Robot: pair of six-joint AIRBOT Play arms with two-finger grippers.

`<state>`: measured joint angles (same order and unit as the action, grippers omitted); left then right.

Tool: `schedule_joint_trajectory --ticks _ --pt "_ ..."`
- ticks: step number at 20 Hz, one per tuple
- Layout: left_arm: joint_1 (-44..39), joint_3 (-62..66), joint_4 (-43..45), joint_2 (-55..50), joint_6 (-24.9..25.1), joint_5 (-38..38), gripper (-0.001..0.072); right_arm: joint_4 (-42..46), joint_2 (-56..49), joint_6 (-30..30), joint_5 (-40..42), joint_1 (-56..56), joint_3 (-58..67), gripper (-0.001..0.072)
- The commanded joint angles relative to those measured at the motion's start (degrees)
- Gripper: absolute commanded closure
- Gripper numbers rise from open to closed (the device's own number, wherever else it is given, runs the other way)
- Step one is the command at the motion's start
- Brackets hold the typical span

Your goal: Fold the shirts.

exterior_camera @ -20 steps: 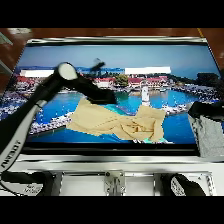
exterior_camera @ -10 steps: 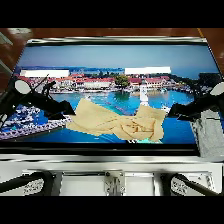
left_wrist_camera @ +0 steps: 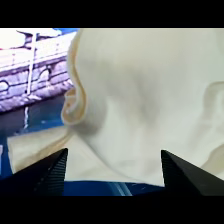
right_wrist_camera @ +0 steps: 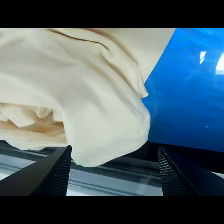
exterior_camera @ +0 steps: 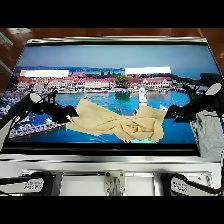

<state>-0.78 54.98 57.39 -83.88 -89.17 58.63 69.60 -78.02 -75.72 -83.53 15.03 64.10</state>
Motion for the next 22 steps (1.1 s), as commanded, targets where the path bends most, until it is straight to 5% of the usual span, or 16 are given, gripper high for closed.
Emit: schedule_joint_trajectory --ticks 1,3,4,9,12,14,15,16,17,22 --pt "0.0 -0.2 -0.9 -2.7 0.0 -2.8 0.0197 -0.1 -0.2 -0.1 -1.2 0.0 0.0 0.0066" --pt "0.0 -0.2 -1.0 -2.9 1.0 -2.7 0.0631 -1.2 -0.2 -0.1 -1.7 -0.5 -1.2 0.0065" --pt "0.0 -0.2 -1.6 -2.8 2.3 -2.7 0.0671 -1.8 -0.2 0.0 -1.2 -1.5 -2.8 0.0026" --pt "0.0 -0.2 -3.5 -2.2 4.1 -2.5 0.0672 -2.3 -0.2 0.5 10.1 -10.5 -8.5 0.0026" --pt "0.0 -0.2 -3.4 -1.0 5.4 -2.6 0.0671 0.4 -2.2 -5.6 14.2 -13.4 -8.5 0.0028" --pt "0.1 -0.2 -3.4 0.2 6.1 -2.6 0.0672 4.3 -4.3 -9.2 14.3 -14.2 -8.5 0.0171" --pt "0.1 0.2 -3.4 0.8 6.1 -2.6 0.0672 5.0 -5.2 -9.4 14.3 -14.1 -8.5 0.0337" --pt "0.0 0.6 -3.4 1.2 6.3 -2.5 0.0672 5.6 -5.4 -9.4 14.4 -14.1 -8.5 0.058" --pt "0.0 1.4 -3.5 1.7 7.3 -2.0 0.0672 6.2 -5.1 -9.4 14.3 -14.1 -8.2 0.064" --pt "0.0 16.2 -3.2 8.9 12.8 -0.7 0.0673 7.8 4.9 2.7 13.8 -14.1 6.0 0.0641"
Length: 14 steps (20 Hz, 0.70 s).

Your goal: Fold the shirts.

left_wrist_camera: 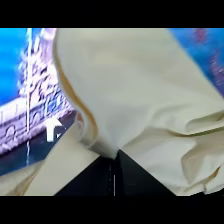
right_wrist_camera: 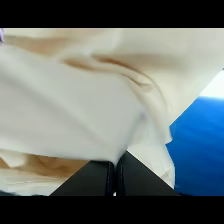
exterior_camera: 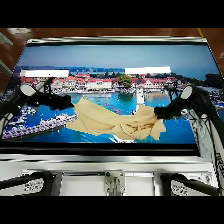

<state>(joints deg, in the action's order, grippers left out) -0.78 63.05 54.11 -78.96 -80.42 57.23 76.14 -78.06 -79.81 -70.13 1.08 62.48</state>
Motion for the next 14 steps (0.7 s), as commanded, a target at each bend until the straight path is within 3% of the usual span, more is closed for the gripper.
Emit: schedule_joint_trajectory --ticks 1,6,8,11,14 --pt "0.1 14.6 0.3 6.6 4.2 0.9 0.0673 1.4 8.2 8.8 0.9 -0.2 12.8 0.0641" --pt "0.1 46.9 1.0 18.4 4.1 -0.6 0.0673 3.0 25.0 10.1 10.8 -0.2 34.4 0.0641" --pt "0.1 54.6 0.9 22.5 3.9 -1.5 0.0673 4.1 29.9 9.3 9.9 -0.2 38.1 0.0641" --pt "0.1 55.6 1.1 29.7 -0.3 0.6 0.0673 4.1 36.5 8.0 8.3 -0.2 39.1 0.0641" --pt "0.1 53.4 5.2 35.1 -3.8 9.9 0.0673 4.4 41.0 8.0 10.7 -0.2 39.1 0.0641"
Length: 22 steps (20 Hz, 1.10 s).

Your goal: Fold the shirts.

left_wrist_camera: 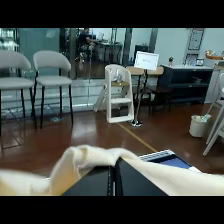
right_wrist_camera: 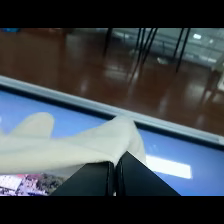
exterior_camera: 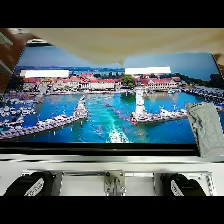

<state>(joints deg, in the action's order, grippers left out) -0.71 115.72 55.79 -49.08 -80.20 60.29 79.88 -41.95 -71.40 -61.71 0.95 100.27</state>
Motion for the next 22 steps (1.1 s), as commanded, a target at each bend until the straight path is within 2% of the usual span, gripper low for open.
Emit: schedule_joint_trajectory --ticks 1,4,7,11,13,15,17,19,22 --pt "0.0 0.0 5.8 6.0 -5.8 10.6 0.0672 1.3 5.6 -0.4 3.4 0.0 1.3 0.0641" --pt "0.0 -3.0 11.9 6.6 -6.7 22.3 0.0672 4.7 5.1 -0.6 2.9 0.0 1.3 0.0641" --pt "0.0 -10.3 15.9 6.6 -9.8 29.8 0.0672 5.2 1.2 -0.8 -4.8 0.0 1.3 0.064" --pt "0.0 -27.3 16.1 6.6 -10.1 32.2 0.0672 5.0 -9.9 -1.6 -24.8 -0.1 -0.7 0.0641" --pt "0.0 -38.4 16.3 6.5 -10.1 30.5 0.0672 4.5 -15.6 -3.1 -26.1 -0.1 -5.8 0.0641" --pt "0.0 -50.3 16.5 6.3 -10.1 23.5 0.0672 4.2 -21.9 -3.8 -20.7 -0.1 -12.8 0.064" --pt "0.5 -58.2 18.6 3.3 -10.4 8.8 0.0672 5.5 -30.4 -4.5 -4.9 -0.1 -17.9 0.0641" --pt "2.0 -58.0 17.4 -4.4 -12.5 1.6 0.0672 3.3 -39.1 -8.4 6.1 -0.1 -18.1 0.0641" --pt "2.6 -54.1 16.1 -18.0 -10.6 -5.2 0.0672 -5.4 -47.3 -9.0 17.1 -0.1 -18.1 0.0641"
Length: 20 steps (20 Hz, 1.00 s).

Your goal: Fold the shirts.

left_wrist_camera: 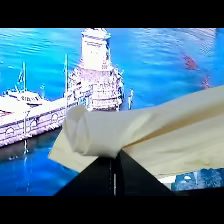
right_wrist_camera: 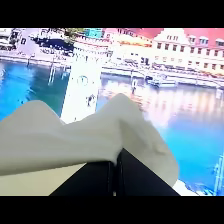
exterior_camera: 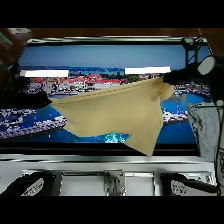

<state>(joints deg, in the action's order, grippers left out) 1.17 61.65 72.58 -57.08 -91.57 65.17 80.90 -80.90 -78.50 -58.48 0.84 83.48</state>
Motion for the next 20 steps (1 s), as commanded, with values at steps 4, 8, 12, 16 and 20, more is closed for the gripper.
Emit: schedule_joint_trajectory --ticks 4,8,12,16,20 --pt "0.6 7.0 -6.8 -24.2 3.7 -18.7 0.0671 -16.5 -13.2 -1.9 22.5 0.0 -1.3 0.0641" --pt "0.6 8.4 -14.3 -32.0 3.6 -24.2 0.0671 -19.6 -17.9 -2.2 19.3 0.0 -1.3 0.0631" --pt "1.8 8.6 -17.2 -35.5 3.3 -13.8 0.0171 -22.7 -18.9 -2.8 14.3 0.5 -0.5 0.0102" --pt "10.3 11.2 -10.4 -34.8 5.7 12.5 0.0279 -16.6 -11.5 -2.3 3.1 6.8 3.4 0.0102" --pt "17.6 4.0 -10.3 -31.4 8.6 20.3 0.0176 -13.4 -8.9 -1.1 -18.6 16.9 2.4 0.0103"
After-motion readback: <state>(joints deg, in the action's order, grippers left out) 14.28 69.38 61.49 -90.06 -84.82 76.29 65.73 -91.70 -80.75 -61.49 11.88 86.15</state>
